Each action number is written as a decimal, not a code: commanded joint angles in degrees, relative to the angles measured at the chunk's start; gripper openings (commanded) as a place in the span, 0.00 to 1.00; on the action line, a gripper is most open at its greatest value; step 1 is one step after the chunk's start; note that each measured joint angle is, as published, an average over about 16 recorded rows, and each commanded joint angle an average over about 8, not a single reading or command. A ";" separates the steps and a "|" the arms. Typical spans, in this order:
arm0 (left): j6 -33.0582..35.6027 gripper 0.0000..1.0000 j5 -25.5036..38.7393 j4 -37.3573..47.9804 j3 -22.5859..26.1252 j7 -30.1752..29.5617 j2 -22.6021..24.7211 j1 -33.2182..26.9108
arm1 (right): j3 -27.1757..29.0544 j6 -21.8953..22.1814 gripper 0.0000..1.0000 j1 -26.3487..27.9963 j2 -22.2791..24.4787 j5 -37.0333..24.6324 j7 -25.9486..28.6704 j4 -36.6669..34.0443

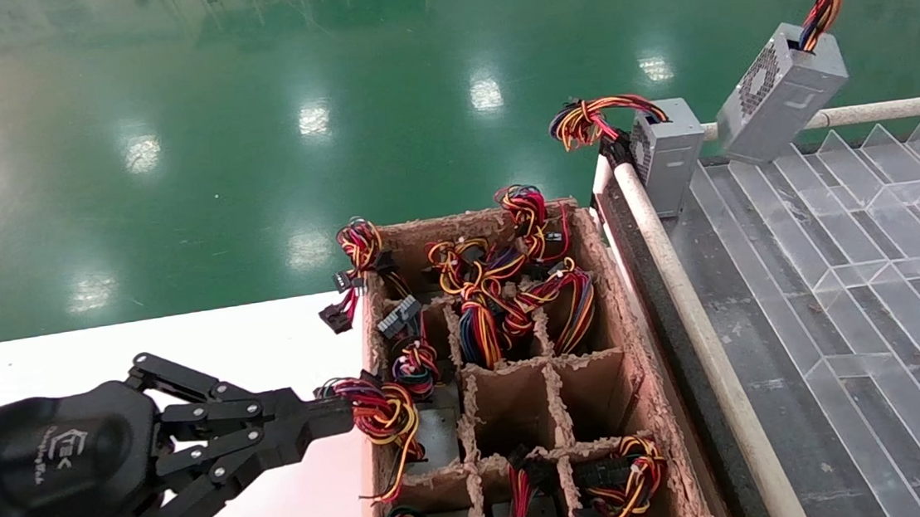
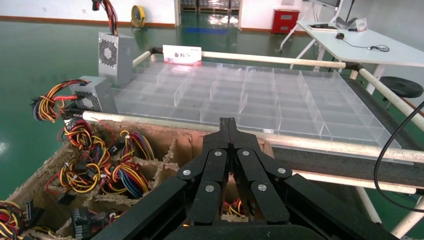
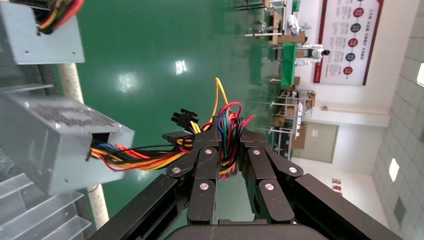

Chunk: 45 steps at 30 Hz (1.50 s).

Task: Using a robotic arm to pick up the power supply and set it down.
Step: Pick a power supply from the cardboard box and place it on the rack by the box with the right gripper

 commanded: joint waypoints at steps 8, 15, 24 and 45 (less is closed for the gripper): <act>0.00 0.00 0.00 0.00 0.00 0.00 0.00 0.00 | -0.06 1.52 0.00 0.23 -1.62 0.09 -2.84 -4.47; 0.00 0.00 0.00 0.00 0.00 0.00 0.00 0.00 | 0.09 3.41 0.00 0.11 -2.80 0.32 -4.58 -7.86; 0.00 0.00 0.00 0.00 0.00 0.00 0.00 0.00 | 0.29 6.16 0.00 0.32 -4.00 0.53 -6.59 -12.07; 0.00 0.00 0.00 0.00 0.01 0.00 0.00 0.00 | 0.65 13.71 0.00 -0.30 -6.83 0.88 -11.62 -17.16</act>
